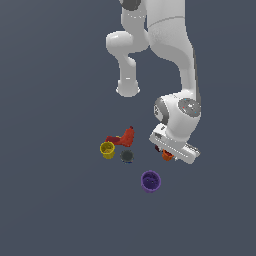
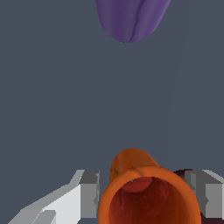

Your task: Pick up a designated object from a clutter of objects.

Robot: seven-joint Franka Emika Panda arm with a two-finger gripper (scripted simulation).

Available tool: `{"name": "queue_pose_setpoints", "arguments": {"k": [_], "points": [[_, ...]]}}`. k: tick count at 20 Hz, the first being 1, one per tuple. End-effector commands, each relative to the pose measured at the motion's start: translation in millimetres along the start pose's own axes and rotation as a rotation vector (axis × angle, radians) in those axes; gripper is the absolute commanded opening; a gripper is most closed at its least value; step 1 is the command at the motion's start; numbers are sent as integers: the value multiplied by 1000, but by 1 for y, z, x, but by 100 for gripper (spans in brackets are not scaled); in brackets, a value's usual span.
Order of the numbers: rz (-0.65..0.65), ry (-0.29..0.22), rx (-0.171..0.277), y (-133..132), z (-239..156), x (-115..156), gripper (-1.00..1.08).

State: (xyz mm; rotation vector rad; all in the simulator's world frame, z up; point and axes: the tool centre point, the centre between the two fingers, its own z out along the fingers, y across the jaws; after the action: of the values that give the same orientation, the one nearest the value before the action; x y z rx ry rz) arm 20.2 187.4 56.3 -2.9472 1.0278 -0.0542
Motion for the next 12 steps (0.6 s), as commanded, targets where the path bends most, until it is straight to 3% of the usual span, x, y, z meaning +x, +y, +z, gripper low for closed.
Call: {"name": "queue_pose_setpoints", "arguments": {"k": [1,12], "points": [[0,0,0,0,-1,0,-100],[-2,-2,-3,16,-33,-8,-100]]}}
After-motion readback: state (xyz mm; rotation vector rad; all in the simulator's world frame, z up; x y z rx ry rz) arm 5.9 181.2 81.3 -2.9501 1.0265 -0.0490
